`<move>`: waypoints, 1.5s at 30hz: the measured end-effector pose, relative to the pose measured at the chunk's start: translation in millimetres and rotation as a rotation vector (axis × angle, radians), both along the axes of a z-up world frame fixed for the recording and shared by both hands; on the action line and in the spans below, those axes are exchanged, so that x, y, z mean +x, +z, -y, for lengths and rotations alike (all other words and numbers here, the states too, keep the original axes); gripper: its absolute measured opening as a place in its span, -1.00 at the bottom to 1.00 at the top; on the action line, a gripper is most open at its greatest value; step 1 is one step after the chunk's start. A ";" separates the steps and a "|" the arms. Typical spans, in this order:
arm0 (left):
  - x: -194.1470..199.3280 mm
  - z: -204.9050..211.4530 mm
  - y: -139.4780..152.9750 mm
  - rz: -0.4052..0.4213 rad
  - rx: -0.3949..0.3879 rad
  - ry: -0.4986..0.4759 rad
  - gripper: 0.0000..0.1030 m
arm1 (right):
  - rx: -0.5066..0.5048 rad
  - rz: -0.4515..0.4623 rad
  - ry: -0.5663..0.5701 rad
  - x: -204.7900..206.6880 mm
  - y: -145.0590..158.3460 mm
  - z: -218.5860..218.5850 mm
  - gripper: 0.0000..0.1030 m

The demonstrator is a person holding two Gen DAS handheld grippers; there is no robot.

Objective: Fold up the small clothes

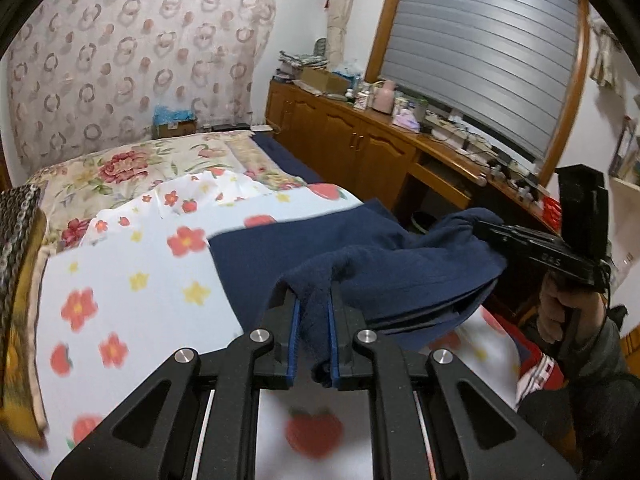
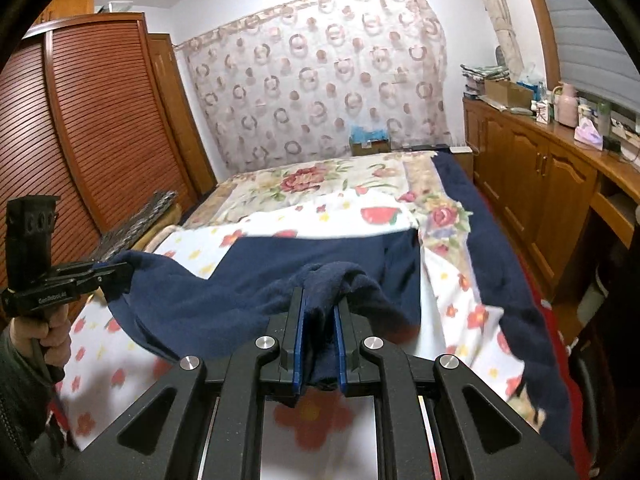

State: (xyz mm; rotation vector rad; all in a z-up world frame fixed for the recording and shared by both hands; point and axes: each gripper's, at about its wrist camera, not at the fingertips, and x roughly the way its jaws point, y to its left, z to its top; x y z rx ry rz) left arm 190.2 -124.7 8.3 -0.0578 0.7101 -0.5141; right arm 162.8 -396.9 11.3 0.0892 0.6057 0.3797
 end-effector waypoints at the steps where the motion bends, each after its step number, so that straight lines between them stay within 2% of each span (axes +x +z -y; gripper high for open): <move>1: 11.0 -0.5 -0.9 -0.006 0.006 0.006 -0.76 | 0.004 -0.012 -0.003 12.1 -1.9 -0.7 -0.76; 7: 59.2 -3.5 -14.9 -0.046 0.038 0.039 -0.76 | -0.018 -0.046 -0.012 62.1 -5.4 -16.4 -0.75; 11: 83.0 1.2 -28.2 -0.076 0.073 0.044 -0.76 | -0.032 -0.046 -0.016 74.2 -6.0 -21.8 -0.72; 15: 108.1 3.4 -36.8 -0.111 0.078 0.051 -0.75 | -0.058 -0.036 -0.030 90.7 -5.3 -27.0 -0.61; 18: 116.6 4.9 -41.7 -0.130 0.087 0.040 -0.75 | -0.072 -0.014 -0.056 92.1 -3.3 -30.5 -0.34; 20: 120.3 5.3 -44.1 -0.134 0.090 0.035 -0.59 | -0.072 -0.004 -0.055 86.4 -3.5 -29.8 -0.08; 21: 121.0 5.6 -43.8 -0.131 0.102 0.038 -0.48 | -0.084 0.000 -0.060 84.8 -3.3 -30.5 -0.06; 22: 121.1 4.6 -42.6 -0.122 0.116 0.040 -0.22 | -0.100 0.010 -0.065 82.1 -3.4 -30.3 -0.05; 24: 119.3 0.8 -37.3 -0.102 0.101 0.025 -0.07 | -0.117 0.026 -0.059 75.0 -2.7 -30.0 -0.03; 28: 110.7 -9.7 -27.4 -0.072 0.089 0.011 0.51 | -0.130 0.055 -0.058 55.5 -0.9 -23.2 0.09; 33: 100.6 -18.6 -31.7 -0.078 0.073 -0.006 0.57 | -0.163 0.037 -0.049 43.1 -12.2 -18.2 0.19; 36: 98.6 -18.0 -44.1 -0.100 0.087 -0.023 0.57 | -0.199 0.000 -0.031 52.8 -18.9 -22.7 0.19; 38: 100.4 -14.5 -51.0 -0.106 0.103 -0.024 0.57 | -0.187 -0.039 -0.010 64.3 -23.1 -28.2 0.19; 43: 114.9 -6.4 -59.1 -0.119 0.114 -0.032 0.57 | -0.165 -0.068 0.061 92.8 -25.5 -46.3 0.19; 45: 125.6 -0.7 -62.0 -0.119 0.152 -0.022 0.57 | -0.157 -0.067 0.084 102.0 -23.2 -48.6 0.08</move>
